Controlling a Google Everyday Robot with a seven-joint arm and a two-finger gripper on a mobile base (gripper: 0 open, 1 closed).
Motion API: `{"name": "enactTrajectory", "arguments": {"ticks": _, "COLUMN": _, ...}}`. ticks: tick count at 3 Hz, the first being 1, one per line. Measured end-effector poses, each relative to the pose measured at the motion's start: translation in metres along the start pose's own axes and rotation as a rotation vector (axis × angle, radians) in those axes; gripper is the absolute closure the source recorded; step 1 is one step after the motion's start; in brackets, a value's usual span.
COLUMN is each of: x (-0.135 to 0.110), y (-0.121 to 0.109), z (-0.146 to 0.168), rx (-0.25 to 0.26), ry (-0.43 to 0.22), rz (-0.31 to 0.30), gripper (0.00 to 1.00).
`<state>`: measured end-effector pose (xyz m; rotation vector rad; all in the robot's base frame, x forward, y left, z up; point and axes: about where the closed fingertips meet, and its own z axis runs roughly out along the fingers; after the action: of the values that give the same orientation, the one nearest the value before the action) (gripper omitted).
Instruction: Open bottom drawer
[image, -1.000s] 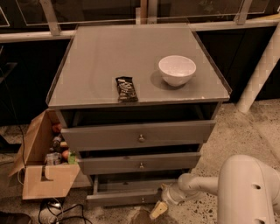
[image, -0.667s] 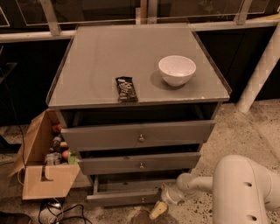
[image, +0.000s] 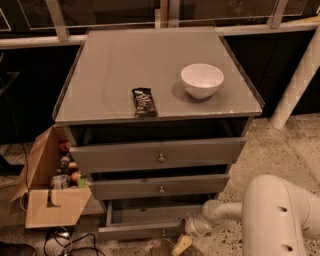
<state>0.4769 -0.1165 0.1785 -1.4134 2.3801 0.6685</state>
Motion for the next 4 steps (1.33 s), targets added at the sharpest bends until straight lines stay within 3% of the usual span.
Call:
{"name": "enactTrajectory", "arguments": {"ticks": 1, "x": -0.001, "y": 0.004, "z": -0.006, "rx": -0.003, "ry": 0.001, "rz": 0.002, "gripper": 0.0}}
{"name": "enactTrajectory", "arguments": {"ticks": 3, "x": 0.044, "y": 0.094, "z": -0.052, "rx": -0.095, "ry": 0.038, "rz": 0.064, "gripper": 0.0}}
{"name": "enactTrajectory", "arguments": {"ticks": 4, "x": 0.048, "y": 0.104, "z": -0.052, "rx": -0.109, "ry": 0.044, "rz": 0.066, "gripper": 0.0}}
